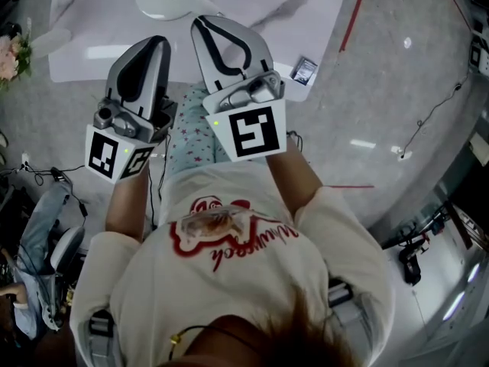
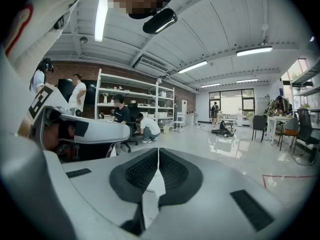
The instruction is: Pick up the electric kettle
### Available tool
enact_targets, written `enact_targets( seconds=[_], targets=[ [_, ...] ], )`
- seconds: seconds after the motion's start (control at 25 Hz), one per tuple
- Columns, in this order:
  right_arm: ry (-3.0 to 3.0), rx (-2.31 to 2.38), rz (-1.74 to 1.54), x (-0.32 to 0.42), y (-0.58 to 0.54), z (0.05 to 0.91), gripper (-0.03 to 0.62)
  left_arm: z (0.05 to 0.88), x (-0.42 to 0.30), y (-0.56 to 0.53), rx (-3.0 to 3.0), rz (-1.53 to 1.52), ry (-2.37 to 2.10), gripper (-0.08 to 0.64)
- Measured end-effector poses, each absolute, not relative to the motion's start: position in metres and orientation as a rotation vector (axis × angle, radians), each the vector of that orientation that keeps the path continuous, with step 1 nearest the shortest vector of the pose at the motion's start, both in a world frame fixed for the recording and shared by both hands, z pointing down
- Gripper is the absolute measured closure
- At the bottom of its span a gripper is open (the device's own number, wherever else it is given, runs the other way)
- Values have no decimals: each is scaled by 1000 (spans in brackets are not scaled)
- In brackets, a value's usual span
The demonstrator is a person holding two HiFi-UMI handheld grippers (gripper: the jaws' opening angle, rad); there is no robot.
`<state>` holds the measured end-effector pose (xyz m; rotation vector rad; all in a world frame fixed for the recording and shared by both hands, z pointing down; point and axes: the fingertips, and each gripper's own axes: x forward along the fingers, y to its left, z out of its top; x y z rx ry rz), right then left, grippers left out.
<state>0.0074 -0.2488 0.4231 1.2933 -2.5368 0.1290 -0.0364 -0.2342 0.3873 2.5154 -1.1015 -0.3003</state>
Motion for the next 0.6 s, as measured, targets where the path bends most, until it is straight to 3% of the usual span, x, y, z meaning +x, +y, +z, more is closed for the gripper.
enact_targets(
  seconds=[0.6],
  targets=[
    [-2496,1284,149,49,-237,457,577,422,5,-223,2487,-259,-1094,548]
  ],
)
